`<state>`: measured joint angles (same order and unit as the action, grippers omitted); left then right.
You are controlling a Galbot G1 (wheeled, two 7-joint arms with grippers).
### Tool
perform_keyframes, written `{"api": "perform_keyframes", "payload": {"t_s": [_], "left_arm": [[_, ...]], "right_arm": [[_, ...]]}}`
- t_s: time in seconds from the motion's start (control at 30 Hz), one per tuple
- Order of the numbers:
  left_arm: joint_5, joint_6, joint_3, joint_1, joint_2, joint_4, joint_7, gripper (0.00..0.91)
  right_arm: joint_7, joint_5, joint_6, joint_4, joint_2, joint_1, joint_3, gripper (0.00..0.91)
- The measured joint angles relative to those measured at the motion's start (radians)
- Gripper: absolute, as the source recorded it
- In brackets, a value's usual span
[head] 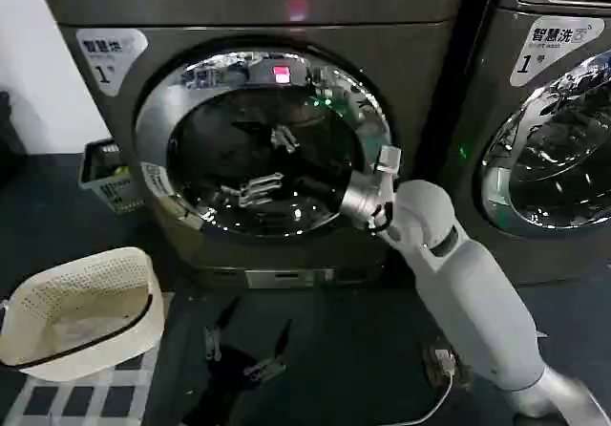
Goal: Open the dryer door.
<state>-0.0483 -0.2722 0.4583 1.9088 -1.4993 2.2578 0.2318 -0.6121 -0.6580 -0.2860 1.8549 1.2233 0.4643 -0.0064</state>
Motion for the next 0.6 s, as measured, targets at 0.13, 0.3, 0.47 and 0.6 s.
{"api": "perform_keyframes", "payload": {"t_s": [0.13,0.3,0.47,0.6], "left_arm": [[0.007,0.003,-0.005,-0.003,-0.003,0.003,0.005,0.907],[0.003,0.035,-0.012,0.0,-0.004,0.006,0.018,0.907],[-0.039,0.078,-0.013,0.001,-0.004,0.011,0.018,0.907],[-0.063,0.105,-0.019,0.005,-0.006,0.023,0.009,0.907]], "right_arm": [[0.002,0.044,0.007,-0.04,0.013,0.019,-0.012,0.907],[0.039,0.095,0.021,-0.119,0.046,0.011,-0.048,0.907],[0.039,0.125,0.028,-0.207,0.093,-0.017,-0.095,0.907],[0.017,0.173,0.056,-0.254,0.117,-0.034,-0.126,0.907]]}}
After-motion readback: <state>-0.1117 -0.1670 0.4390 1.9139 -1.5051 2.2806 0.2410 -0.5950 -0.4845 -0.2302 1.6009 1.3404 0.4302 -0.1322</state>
